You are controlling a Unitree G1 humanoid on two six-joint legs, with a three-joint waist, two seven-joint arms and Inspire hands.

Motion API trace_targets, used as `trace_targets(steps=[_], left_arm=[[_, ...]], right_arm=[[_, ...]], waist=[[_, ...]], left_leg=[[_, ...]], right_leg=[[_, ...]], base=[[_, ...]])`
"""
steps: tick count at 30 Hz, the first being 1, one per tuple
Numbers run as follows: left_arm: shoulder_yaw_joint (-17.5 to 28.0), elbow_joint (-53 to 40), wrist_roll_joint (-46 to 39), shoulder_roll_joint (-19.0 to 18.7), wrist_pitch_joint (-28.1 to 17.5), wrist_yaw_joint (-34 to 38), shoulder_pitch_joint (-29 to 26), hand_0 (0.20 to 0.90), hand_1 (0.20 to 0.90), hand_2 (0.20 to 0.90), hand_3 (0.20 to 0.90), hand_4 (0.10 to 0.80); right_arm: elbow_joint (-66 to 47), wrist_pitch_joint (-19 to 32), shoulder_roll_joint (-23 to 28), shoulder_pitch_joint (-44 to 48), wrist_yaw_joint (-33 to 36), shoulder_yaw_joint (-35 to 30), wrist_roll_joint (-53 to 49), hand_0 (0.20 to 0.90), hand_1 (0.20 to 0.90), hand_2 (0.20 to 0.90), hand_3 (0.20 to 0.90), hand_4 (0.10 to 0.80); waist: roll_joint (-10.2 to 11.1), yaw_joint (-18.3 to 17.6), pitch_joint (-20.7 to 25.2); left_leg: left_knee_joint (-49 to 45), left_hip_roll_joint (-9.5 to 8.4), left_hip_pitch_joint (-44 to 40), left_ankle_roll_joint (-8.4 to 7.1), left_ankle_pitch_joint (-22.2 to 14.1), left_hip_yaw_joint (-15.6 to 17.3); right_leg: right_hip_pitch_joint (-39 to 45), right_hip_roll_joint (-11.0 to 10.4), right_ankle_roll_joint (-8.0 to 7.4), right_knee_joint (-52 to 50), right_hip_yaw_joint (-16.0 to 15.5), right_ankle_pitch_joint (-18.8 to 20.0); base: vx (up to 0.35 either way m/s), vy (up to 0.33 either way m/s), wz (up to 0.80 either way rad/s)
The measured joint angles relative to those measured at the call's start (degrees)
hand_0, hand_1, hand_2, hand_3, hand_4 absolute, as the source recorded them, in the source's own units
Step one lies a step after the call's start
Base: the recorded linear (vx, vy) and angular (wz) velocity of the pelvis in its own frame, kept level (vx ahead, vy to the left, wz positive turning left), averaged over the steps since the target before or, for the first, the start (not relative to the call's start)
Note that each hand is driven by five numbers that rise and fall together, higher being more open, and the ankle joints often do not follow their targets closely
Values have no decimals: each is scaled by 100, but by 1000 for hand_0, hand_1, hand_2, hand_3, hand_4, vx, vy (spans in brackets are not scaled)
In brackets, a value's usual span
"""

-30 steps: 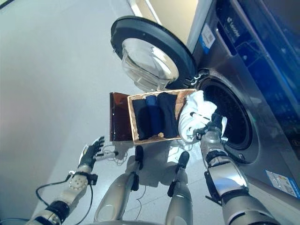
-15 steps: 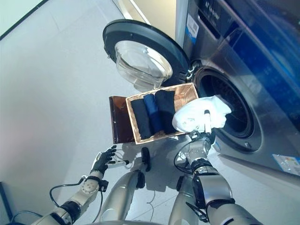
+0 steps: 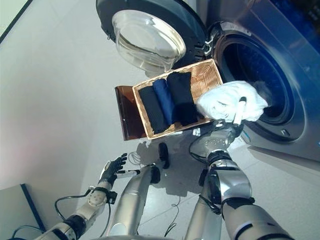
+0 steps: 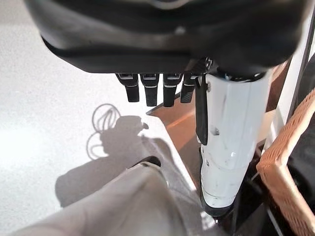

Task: Pick up the clothes and place them into the washing machine

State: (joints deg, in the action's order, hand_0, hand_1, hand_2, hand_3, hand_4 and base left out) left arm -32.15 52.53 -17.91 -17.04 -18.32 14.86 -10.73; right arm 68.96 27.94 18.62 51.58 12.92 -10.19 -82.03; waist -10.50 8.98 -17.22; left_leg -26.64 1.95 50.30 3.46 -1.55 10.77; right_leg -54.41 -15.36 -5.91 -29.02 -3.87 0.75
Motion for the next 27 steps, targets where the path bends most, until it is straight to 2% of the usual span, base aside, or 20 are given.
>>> trace_targets(steps=[4, 8, 12, 17, 24, 25, 26, 27], left_arm=[[11, -20, -36, -9, -7, 0, 0, 900, 900, 900, 900, 800], [42, -41, -41, -11, -88, -5, -38, 900, 900, 900, 900, 800], [62, -223, -58, -35, -109, 2, -76, 900, 900, 900, 900, 800], [75, -342, -94, -92, -156, 12, 13, 900, 900, 900, 900, 800], [68, -556, -35, -117, -212, 60, 92, 900, 900, 900, 900, 800], [99, -663, -9, -126, -212, 71, 97, 900, 900, 900, 900, 800], [140, -724, 19, -127, -222, 97, 105, 900, 900, 900, 900, 800], [177, -775, 26, -126, -222, 117, 105, 900, 900, 900, 900, 800]], right_arm=[[10, -2, 454, 514, 5, -57, -2, 200, 200, 200, 200, 300], [121, -44, 1040, 1145, 122, -39, 54, 200, 200, 200, 200, 300], [614, -68, 1833, 1744, 371, 400, 321, 200, 200, 200, 200, 300], [676, -174, 2194, 2017, 603, 525, 515, 200, 200, 200, 200, 300], [675, -177, 2519, 2101, 929, 517, 868, 200, 200, 200, 200, 300], [662, -173, 2600, 2139, 997, 523, 917, 510, 510, 510, 510, 522], [659, -164, 2661, 2167, 1033, 525, 970, 900, 900, 900, 900, 800], [653, -161, 2712, 2204, 1097, 525, 1014, 900, 900, 900, 900, 800]], waist=[[-53, 140, 9], [-124, 258, 33], [-262, 460, 61], [-350, 453, 71], [-513, 471, 110], [-526, 484, 111], [-542, 483, 109], [-552, 478, 112]], left_leg=[[188, -45, -42, 34, 84, -36], [490, -139, -124, 37, 216, -76], [1058, -320, -359, 42, 522, -166], [1485, -491, -450, 28, 756, -237], [1539, -602, -387, 71, 790, -209], [1572, -617, -387, 88, 814, -200], [1573, -625, -388, 95, 821, -200], [1572, -635, -390, 97, 822, -200]], right_leg=[[-1, -17, 41, 44, -63, 33], [20, -101, -20, 96, -151, 24], [97, -218, -74, 145, -176, 0], [-29, -333, -53, 26, -158, -101], [-199, -434, -95, -72, -63, -133], [-218, -439, -99, -80, -53, -131], [-218, -447, -104, -80, -52, -128], [-218, -455, -125, -77, -48, -116]], base=[[54, -14, 6], [12, 2, 15], [-10, -8, 24], [3, 7, 18], [2, 34, 4], [0, 0, 0], [0, 0, 0], [0, 0, 0]])
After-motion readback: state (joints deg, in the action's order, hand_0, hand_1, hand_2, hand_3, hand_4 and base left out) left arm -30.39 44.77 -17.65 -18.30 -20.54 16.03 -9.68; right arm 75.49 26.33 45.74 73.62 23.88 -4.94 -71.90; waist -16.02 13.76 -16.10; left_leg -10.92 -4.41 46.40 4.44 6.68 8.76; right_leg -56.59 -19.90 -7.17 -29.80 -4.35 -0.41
